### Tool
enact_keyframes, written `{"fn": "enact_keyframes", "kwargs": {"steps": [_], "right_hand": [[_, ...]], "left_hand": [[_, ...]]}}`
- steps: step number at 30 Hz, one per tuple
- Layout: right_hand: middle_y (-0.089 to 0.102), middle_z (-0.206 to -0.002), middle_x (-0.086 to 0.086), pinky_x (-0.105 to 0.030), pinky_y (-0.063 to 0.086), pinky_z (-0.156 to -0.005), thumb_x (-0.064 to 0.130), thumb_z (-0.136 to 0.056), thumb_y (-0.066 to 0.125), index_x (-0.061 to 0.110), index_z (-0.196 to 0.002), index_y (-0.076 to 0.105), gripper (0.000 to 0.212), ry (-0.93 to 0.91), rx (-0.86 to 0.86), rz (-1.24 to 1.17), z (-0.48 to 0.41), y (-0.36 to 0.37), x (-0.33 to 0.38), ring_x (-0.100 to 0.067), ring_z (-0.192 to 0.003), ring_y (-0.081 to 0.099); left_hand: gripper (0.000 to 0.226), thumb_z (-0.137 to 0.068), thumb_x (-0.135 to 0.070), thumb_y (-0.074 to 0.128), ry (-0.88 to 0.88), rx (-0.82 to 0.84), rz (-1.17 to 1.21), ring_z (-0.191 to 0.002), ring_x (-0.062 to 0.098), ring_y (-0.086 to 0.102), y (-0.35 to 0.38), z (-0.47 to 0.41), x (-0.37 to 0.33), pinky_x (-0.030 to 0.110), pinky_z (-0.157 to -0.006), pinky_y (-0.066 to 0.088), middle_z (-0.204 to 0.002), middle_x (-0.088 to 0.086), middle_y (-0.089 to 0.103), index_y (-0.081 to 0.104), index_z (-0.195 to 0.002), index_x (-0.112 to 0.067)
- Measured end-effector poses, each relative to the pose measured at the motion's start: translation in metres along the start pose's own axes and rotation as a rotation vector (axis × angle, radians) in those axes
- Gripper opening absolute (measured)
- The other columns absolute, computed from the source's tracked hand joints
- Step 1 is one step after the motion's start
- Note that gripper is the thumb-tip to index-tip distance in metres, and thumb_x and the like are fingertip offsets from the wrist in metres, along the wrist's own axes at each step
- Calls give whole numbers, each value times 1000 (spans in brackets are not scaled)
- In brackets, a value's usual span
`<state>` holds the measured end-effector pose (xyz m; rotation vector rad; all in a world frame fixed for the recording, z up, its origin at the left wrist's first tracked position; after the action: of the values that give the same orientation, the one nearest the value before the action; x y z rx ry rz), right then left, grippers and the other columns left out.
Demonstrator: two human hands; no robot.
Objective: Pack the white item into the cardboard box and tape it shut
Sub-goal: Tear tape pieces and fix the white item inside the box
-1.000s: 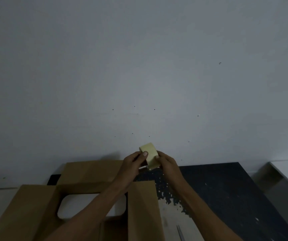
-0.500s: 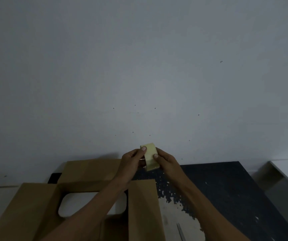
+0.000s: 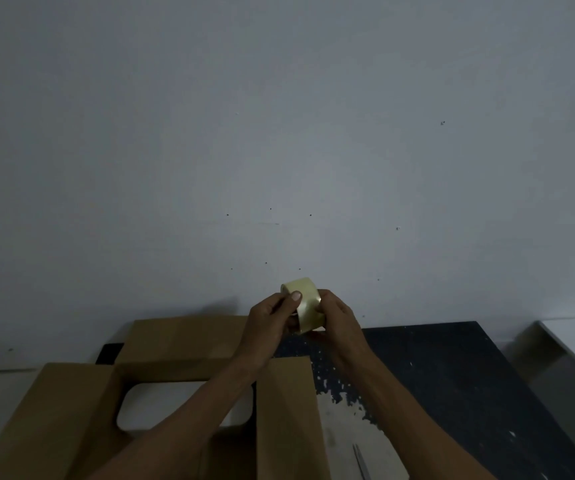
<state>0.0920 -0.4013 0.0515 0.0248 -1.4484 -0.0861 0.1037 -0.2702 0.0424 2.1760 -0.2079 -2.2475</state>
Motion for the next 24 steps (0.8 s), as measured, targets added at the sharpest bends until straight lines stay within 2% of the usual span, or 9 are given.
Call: {"fn": "enact_keyframes", "kwargs": {"steps": [2,4,13,18,21,24], "right_hand": [[59,-113,-20,-30,56,-67,13,-98,34,9,-106,66,33,-3,10,-21,0,0,-2,-27,-102,56],[60,-113,-18,-29,56,-68,12,-98,34,12,-107,67,35,-5,18,-29,1,0,-4,-30,-106,56],[68,-115,-13,-36,58,-78,19,-102,34,19,-117,69,38,23,49,-52,2,0,-9,-30,-107,63],[70,-114,-11,-48,55,-91,22,-102,36,24,-114,71,37,50,58,-51,3,0,-11,-30,-107,64],[72,-106,-7,-46,54,-88,25,-102,40,26,-103,75,35,58,60,-74,4,0,-9,-29,-104,65],[69,-113,-10,-40,57,-81,23,-101,40,27,-107,74,34,54,53,-66,2,0,-8,-30,-107,63]], "left_hand": [[20,-95,-37,60,0,-16,-1,-90,20,72,0,0,0,43,-83,60,-97,1,75,73,-100,-23],[21,-95,-37,60,-5,-24,2,-90,21,73,0,0,2,44,-82,60,-97,1,75,73,-101,-22],[26,-95,-38,59,-19,-16,10,-91,23,72,-1,1,7,49,-83,59,-98,4,75,72,-104,-18],[26,-95,-39,59,-16,-31,1,-92,25,71,-2,1,10,51,-83,58,-98,5,74,73,-101,-19],[23,-95,-38,59,-11,-46,10,-91,25,72,-3,1,8,50,-82,59,-97,4,74,73,-99,-20],[24,-96,-37,58,4,-46,0,-90,24,72,-2,0,6,49,-81,59,-97,4,74,73,-100,-18]]}}
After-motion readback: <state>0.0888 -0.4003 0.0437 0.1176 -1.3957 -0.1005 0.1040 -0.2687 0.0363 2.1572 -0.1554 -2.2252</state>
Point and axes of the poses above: each hand's wrist, its own z-axis away from the middle knuckle, its own y-axis out of the palm, x = y × z, the point moved 7 cm from there along -z, towards the middle knuckle
